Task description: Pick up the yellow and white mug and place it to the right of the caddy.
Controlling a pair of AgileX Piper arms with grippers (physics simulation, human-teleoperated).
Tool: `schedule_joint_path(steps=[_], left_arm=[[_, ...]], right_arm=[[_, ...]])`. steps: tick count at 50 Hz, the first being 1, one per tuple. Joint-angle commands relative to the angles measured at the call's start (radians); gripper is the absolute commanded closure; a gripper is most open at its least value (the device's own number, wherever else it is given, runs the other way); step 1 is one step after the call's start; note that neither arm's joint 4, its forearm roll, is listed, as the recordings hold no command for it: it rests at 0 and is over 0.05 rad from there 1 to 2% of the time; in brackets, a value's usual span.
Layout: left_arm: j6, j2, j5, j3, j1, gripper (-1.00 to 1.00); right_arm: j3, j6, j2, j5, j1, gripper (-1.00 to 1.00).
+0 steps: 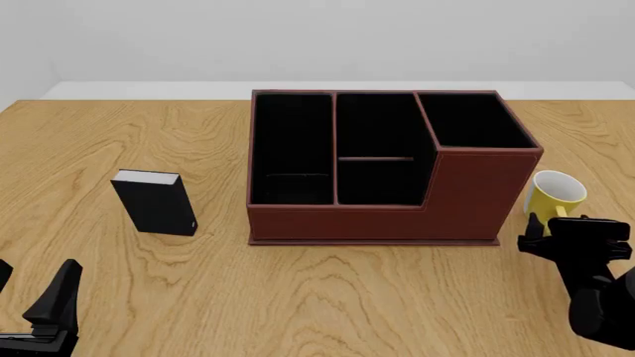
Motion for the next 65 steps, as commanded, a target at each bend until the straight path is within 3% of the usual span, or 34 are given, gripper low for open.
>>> schedule_joint_path(steps=[1, 65], left_arm=[[0.0, 0.0, 0.0, 0.0, 0.0, -1.0], [0.0, 0.0, 0.0, 0.0, 0.0, -1.0]], right_arm=[[0.022, -0.011, -0.026, 0.002, 0.002, -1.0], [0.185, -0.026, -0.247, 0.023, 0.017, -1.0]])
